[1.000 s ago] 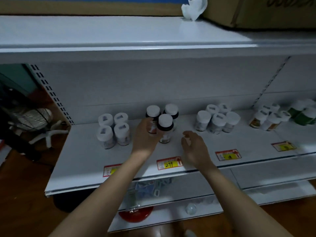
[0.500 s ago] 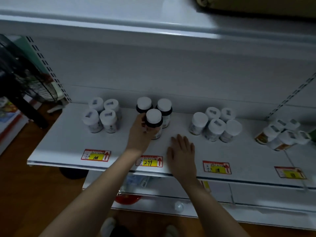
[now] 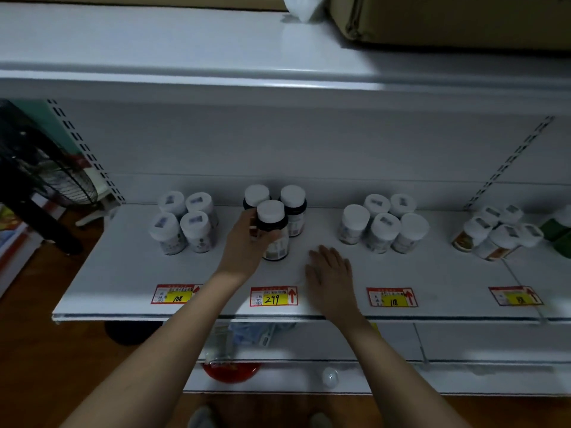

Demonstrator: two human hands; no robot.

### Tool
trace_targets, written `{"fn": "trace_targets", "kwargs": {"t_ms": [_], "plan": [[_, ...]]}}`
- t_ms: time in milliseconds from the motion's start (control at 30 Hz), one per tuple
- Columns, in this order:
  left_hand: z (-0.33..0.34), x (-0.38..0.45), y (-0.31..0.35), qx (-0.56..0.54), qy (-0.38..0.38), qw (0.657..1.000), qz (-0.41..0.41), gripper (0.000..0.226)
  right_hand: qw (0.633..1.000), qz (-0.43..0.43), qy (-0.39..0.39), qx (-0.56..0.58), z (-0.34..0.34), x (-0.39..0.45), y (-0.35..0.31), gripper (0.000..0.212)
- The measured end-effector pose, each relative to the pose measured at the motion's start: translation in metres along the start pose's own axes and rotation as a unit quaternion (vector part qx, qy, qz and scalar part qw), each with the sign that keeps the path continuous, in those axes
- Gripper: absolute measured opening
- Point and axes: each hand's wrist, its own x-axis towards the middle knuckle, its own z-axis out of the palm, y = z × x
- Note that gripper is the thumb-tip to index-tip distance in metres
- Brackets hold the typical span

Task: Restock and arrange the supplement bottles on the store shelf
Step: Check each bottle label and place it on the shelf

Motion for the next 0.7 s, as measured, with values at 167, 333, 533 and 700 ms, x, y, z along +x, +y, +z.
{"fn": "trace_targets", "kwargs": {"t_ms": [167,333,533,700], "plan": [[-0.026,-0.010,0.022,-0.071,-0.061,0.994,-0.053,0.035,0.987,0.007,0.040,0.155,-0.032,0.000,-0.016,0.032],[-0.045,-0.020,0.044,-0.088,-0.110,0.985,-0.096,0.025,0.920,0.031,-0.041,0.389,-0.066,-0.026,-0.062,0.033],[-0.052,-0.040,0.089,-0.071,-0.177,0.980,-0.062,0.024,0.789,0.039,-0.130,0.599,-0.081,-0.063,-0.093,0.034],[-0.054,-0.056,0.108,-0.055,-0.181,0.982,-0.024,0.022,0.724,-0.017,-0.139,0.675,-0.087,-0.084,-0.098,0.040]]}}
